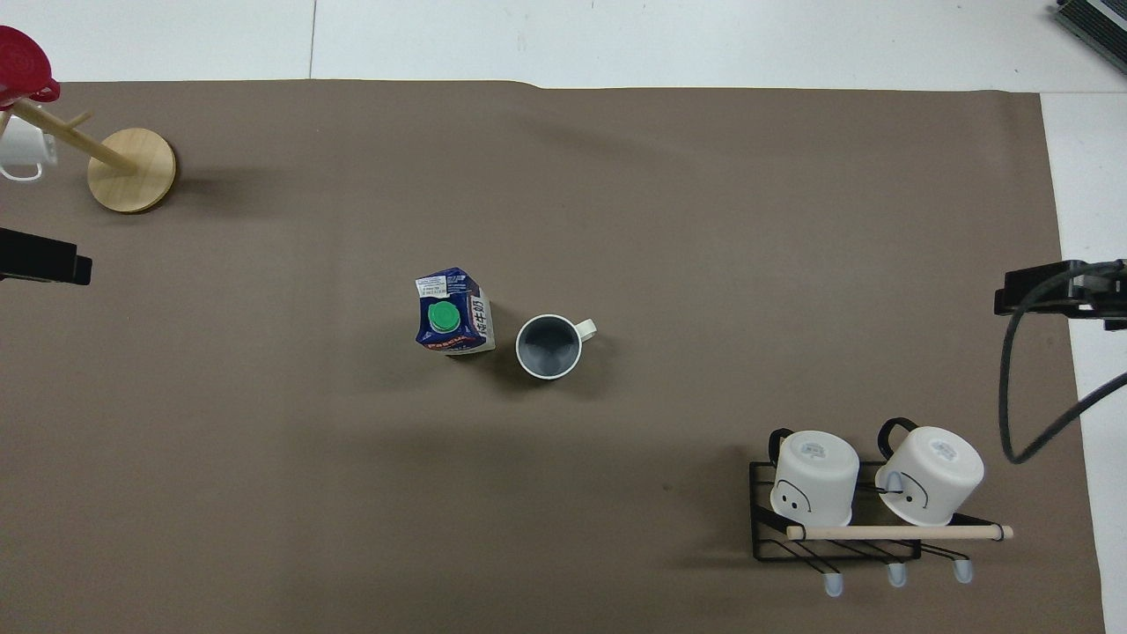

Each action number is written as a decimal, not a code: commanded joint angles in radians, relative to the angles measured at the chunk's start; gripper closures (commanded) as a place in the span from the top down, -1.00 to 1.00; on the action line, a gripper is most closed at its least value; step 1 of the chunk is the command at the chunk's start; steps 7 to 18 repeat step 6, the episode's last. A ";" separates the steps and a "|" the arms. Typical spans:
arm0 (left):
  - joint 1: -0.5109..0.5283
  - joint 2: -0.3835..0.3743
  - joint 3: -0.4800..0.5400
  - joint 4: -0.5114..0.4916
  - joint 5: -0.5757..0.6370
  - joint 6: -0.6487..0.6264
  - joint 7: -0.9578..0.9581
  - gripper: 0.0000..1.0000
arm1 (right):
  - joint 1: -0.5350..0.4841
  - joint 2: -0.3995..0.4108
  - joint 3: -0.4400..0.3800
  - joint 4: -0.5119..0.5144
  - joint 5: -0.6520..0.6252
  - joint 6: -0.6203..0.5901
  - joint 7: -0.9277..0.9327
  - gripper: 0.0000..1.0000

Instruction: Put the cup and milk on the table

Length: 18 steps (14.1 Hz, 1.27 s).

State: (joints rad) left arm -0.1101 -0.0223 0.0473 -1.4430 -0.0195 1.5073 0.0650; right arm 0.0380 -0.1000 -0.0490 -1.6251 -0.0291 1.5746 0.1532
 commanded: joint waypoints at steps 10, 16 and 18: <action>0.035 -0.025 -0.014 -0.025 0.012 -0.005 0.021 1.00 | -0.013 -0.007 0.006 -0.004 0.011 0.001 -0.020 1.00; 0.035 -0.025 -0.014 -0.025 0.012 -0.005 0.021 1.00 | -0.013 -0.007 0.006 -0.004 0.011 0.001 -0.020 1.00; 0.035 -0.025 -0.014 -0.025 0.012 -0.005 0.021 1.00 | -0.013 -0.007 0.006 -0.004 0.011 0.001 -0.020 1.00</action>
